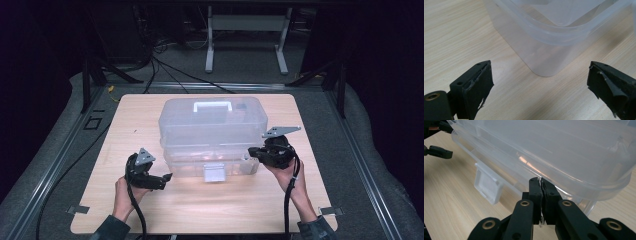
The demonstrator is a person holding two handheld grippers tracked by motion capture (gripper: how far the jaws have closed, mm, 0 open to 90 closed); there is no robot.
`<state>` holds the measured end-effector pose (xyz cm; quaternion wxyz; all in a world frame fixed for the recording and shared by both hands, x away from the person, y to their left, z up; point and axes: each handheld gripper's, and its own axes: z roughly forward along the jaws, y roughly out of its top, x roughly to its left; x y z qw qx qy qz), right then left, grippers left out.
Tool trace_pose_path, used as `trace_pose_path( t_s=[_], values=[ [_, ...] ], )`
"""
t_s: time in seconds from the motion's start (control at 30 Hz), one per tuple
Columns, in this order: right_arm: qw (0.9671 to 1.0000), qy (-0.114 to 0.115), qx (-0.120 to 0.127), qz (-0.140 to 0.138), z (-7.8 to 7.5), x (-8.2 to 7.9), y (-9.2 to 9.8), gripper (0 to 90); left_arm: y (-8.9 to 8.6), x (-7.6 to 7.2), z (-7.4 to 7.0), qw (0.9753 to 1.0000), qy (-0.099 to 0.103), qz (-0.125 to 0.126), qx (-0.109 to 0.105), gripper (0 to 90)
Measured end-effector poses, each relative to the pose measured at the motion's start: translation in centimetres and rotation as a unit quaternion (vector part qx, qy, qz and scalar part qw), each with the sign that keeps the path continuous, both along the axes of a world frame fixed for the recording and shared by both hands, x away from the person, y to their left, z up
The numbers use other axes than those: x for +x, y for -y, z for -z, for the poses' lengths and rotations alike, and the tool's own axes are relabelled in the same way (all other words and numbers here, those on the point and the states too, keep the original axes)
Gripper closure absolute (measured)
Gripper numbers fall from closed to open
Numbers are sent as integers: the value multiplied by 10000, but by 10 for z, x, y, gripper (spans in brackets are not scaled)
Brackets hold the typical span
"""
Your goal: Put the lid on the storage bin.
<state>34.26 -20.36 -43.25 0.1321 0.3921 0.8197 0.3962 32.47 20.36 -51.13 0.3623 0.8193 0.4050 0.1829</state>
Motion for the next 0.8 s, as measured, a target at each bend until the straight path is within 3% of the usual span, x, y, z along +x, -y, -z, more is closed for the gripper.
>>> trace_pose_path(
  t_s=[0.73, 0.8],
  values=[
    [9988, -335, -307, -160, 19, -1, -4, 877, 0, -1, 1, 10000, 20, 7, 55, 39],
    [9988, -377, -225, -200, 20, -1, -3, 880, 0, -1, 1, 10000, 31, 18, 81, 39]
  ],
)
